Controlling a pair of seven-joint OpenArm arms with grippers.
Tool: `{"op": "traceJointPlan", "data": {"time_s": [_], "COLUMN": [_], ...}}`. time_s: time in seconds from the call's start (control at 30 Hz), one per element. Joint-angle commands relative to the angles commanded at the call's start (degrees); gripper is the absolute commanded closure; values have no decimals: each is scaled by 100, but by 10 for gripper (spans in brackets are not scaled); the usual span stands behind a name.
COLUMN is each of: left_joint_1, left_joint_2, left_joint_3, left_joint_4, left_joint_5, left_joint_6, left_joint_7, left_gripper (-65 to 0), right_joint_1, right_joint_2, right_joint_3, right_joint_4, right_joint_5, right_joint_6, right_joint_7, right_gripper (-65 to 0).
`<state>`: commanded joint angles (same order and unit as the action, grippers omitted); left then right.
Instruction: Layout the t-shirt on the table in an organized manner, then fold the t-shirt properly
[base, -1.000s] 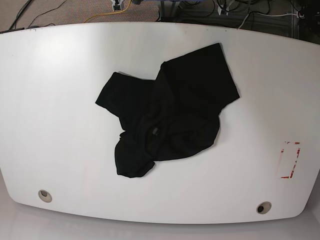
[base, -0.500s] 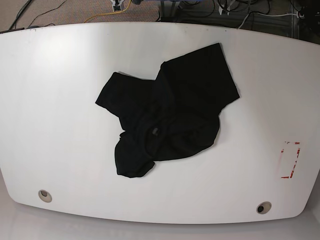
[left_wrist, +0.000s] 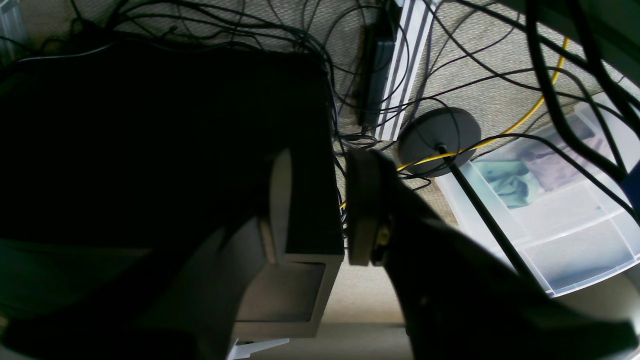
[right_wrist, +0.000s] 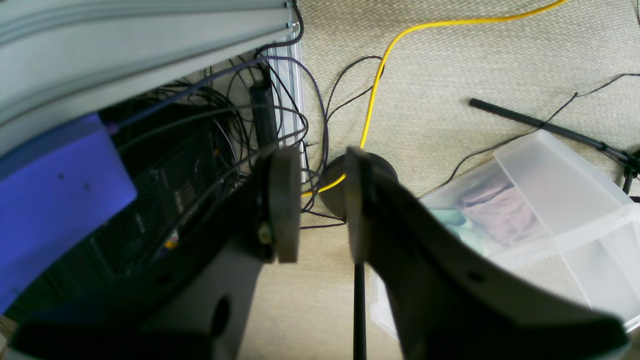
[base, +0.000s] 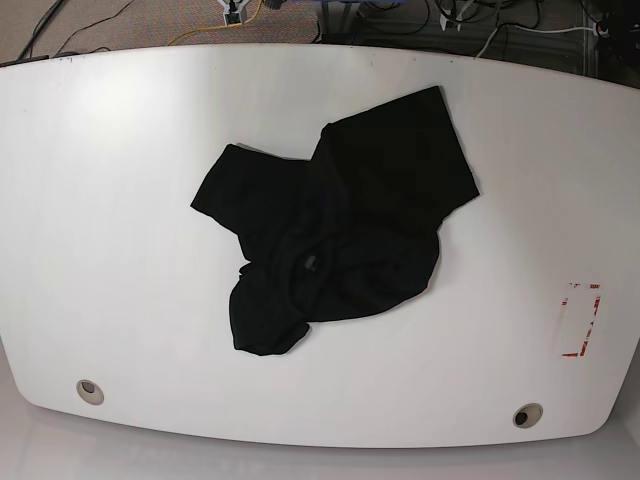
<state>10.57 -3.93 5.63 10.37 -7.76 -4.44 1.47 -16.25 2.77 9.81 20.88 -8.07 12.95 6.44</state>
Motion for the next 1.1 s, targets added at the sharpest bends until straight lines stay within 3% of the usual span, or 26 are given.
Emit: {"op": "traceJointPlan", "data": {"time_s": [0.87,1.1], "left_joint_1": [82,266], "left_joint_2": [-78,-112], "left_joint_3": [-49,-135], "left_joint_4": [47,97], "left_joint_5": [-13,-24], "left_joint_6": [-224,-346], "left_joint_7": [-33,-191], "left_gripper": [-170,-170], "right_joint_1": [-75,-118], "right_joint_2": [-17,-9], "right_joint_3": [-3,27], "right_joint_4": [57,73], "right_joint_5": [43,28], "right_joint_6": [-13,-14], "right_joint_7": [-58,159], "right_gripper": [-149,-147]}}
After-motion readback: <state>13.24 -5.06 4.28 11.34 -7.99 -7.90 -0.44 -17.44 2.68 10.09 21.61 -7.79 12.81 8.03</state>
